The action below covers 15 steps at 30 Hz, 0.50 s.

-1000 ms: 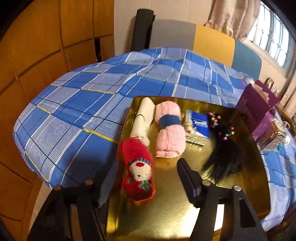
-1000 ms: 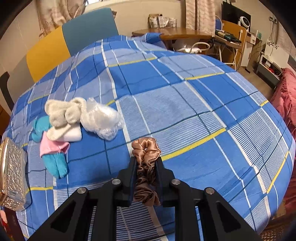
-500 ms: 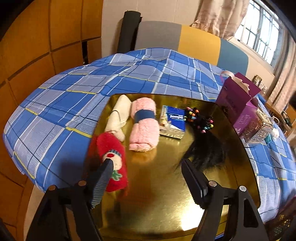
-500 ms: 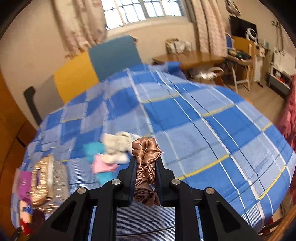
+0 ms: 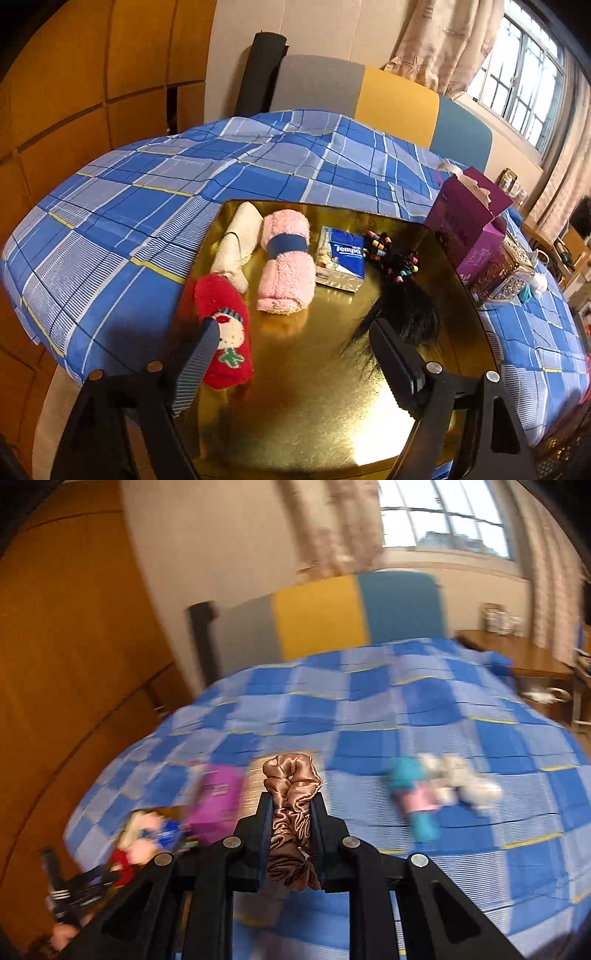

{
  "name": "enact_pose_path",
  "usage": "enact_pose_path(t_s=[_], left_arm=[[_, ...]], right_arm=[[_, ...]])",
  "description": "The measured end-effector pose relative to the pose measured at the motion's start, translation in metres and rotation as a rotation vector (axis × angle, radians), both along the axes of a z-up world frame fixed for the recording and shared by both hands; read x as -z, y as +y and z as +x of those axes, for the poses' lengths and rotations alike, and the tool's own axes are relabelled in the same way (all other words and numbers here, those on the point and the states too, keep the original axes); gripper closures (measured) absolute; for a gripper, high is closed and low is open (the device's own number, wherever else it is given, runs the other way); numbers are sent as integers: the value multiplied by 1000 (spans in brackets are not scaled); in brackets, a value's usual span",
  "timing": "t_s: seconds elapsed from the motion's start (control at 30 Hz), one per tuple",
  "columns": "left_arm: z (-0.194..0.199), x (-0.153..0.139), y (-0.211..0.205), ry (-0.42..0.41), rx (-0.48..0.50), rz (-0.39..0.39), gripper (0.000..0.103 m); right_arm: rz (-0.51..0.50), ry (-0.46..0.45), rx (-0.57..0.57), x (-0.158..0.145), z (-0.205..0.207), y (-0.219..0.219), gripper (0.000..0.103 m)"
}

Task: Organize soft objects
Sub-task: 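Carry the brown scrunchie into the gold tray and open the right gripper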

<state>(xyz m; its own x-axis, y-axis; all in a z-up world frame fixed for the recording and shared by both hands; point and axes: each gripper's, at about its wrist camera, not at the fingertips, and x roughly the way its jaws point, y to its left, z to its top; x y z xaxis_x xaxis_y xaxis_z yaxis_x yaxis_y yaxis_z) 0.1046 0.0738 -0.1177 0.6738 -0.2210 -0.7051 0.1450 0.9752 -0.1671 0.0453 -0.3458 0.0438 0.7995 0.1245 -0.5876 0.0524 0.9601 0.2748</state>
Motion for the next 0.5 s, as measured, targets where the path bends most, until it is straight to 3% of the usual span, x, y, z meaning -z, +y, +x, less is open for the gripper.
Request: enact_pose_path(t_s=[0.2,0.5], left_arm=[[3,-1,12,-7,-51,24,18],[9,-13,53,-34,-202,-39,15]], right_arm=[[24,45,-191,19,24,94,85],[89,266,-386,111,75,224,85]])
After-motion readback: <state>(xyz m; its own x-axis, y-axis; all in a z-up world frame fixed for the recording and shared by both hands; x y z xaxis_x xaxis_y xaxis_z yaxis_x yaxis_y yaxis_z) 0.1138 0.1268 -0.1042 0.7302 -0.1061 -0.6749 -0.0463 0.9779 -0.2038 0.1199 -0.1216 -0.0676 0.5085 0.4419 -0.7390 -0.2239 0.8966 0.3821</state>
